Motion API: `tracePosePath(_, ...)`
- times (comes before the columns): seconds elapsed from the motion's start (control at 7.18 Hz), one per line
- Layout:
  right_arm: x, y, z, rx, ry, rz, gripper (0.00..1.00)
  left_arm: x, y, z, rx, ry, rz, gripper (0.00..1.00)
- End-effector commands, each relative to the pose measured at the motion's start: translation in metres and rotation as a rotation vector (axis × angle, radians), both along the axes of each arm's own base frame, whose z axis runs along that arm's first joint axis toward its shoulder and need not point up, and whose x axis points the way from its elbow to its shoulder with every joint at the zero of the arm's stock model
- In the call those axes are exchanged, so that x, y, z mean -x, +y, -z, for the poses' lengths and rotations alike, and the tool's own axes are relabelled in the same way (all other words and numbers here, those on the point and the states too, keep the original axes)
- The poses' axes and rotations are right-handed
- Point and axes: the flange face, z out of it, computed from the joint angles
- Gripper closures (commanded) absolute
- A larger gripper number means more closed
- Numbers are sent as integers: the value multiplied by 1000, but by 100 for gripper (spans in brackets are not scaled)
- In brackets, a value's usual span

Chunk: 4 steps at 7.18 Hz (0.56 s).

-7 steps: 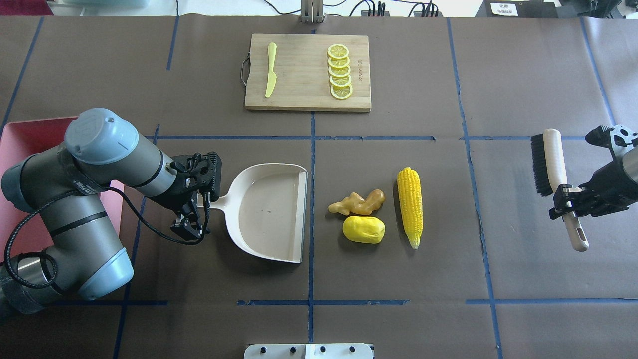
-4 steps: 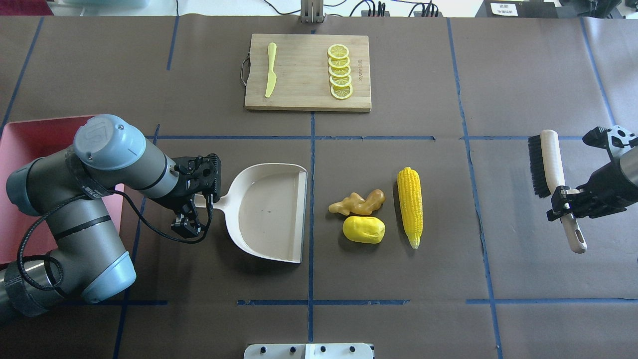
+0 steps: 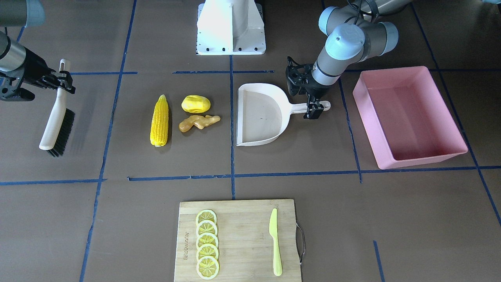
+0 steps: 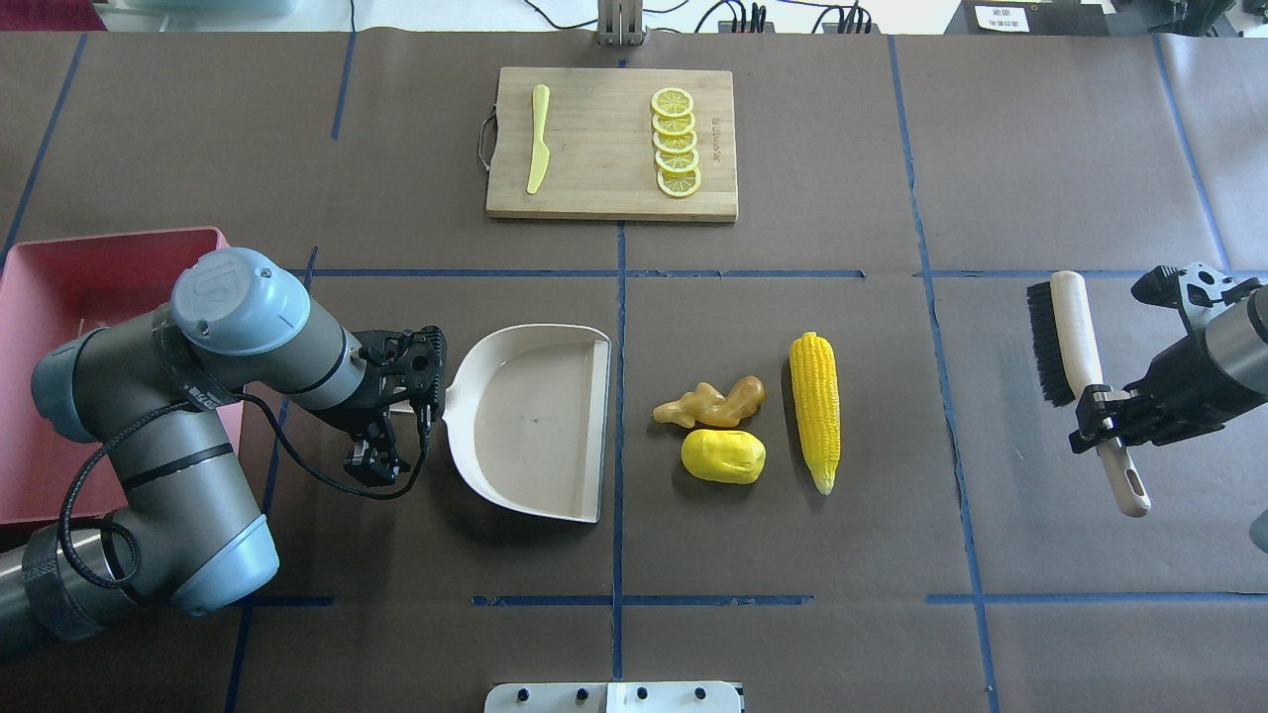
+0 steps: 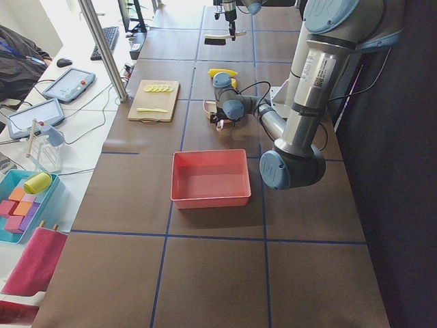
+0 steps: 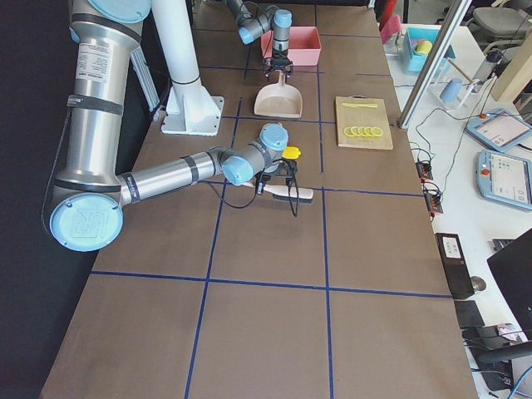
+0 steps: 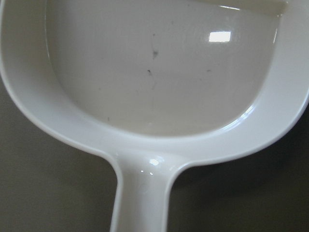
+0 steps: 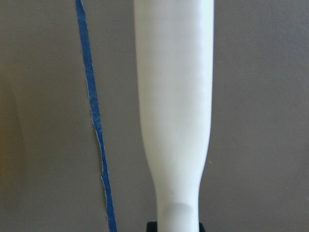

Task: Sweep and dump trash into bin
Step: 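Carry the brush with the right gripper toward the yellow food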

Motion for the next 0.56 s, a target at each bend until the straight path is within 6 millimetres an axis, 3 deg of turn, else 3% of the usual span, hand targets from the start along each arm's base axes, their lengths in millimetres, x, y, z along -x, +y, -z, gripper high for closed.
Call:
tracePosePath(0.0,11,-6,20,1,-1,8,100,0,-3,-6,-11,-60,37,41)
tracePosePath(0.28,24,-14,36,1,-1,15,100,7,-3,-1,4,-88,43,86)
tracePosePath(0.42,25,-14,38,0,-3,14,99,7,-4,3,1,-81,46,95)
